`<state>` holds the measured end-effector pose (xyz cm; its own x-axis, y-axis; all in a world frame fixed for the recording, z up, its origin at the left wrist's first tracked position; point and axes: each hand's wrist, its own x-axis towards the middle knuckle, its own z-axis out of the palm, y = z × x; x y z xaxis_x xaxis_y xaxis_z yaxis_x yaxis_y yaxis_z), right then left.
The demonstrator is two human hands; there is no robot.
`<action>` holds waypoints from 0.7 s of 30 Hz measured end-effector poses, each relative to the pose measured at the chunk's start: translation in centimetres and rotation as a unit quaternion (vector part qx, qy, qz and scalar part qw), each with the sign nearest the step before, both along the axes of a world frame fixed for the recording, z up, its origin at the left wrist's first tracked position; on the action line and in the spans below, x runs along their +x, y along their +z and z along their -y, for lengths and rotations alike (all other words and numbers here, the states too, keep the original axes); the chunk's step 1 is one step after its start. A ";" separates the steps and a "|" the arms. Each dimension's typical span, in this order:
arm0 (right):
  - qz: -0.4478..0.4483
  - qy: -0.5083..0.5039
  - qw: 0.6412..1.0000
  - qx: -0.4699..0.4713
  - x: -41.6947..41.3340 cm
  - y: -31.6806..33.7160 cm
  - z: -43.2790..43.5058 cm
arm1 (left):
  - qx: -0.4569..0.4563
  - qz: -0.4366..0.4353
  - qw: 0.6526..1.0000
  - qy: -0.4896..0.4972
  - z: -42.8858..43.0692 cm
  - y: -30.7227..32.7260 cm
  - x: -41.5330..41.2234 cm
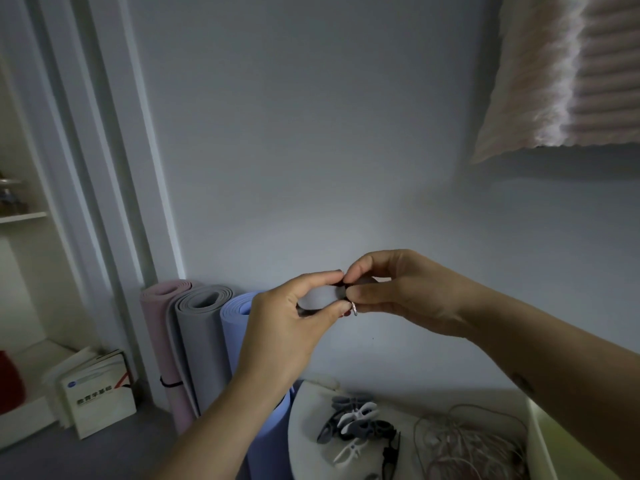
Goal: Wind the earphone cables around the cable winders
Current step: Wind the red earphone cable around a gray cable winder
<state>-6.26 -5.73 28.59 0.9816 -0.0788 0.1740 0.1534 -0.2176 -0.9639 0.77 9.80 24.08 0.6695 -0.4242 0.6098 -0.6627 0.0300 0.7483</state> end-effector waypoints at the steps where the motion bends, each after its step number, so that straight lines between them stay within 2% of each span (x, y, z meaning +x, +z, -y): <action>1: -0.017 0.015 0.998 0.055 0.0 0.0 0.1 | 0.003 0.006 1.000 -0.004 0.0 0.1 0.0; 3: -0.031 0.026 0.993 0.109 -0.1 0.0 0.4 | 0.004 0.009 1.000 -0.020 0.1 0.2 -0.1; 6: -0.020 0.008 0.996 0.085 -0.3 0.4 0.5 | 0.011 -0.011 0.998 -0.066 0.0 0.0 0.1; 8: 0.007 -0.023 1.000 0.013 -0.6 0.5 0.4 | 0.004 -0.044 0.994 -0.103 0.1 0.1 0.1; 11: 0.039 -0.057 0.989 -0.134 -1.0 0.7 -0.4 | -0.036 -0.111 0.987 -0.110 0.3 0.4 0.2; 14: 0.089 -0.087 0.971 -0.203 -1.2 0.5 -1.3 | -0.055 -0.156 0.979 -0.120 0.5 0.5 0.5; 18: 0.171 -0.149 0.954 -0.198 -0.8 -0.6 -2.0 | -0.148 -0.215 0.959 -0.109 0.9 0.5 0.7; 21: 0.178 -0.160 0.958 -0.160 -0.4 -1.5 -2.5 | -0.209 -0.241 0.942 -0.106 1.2 0.5 0.2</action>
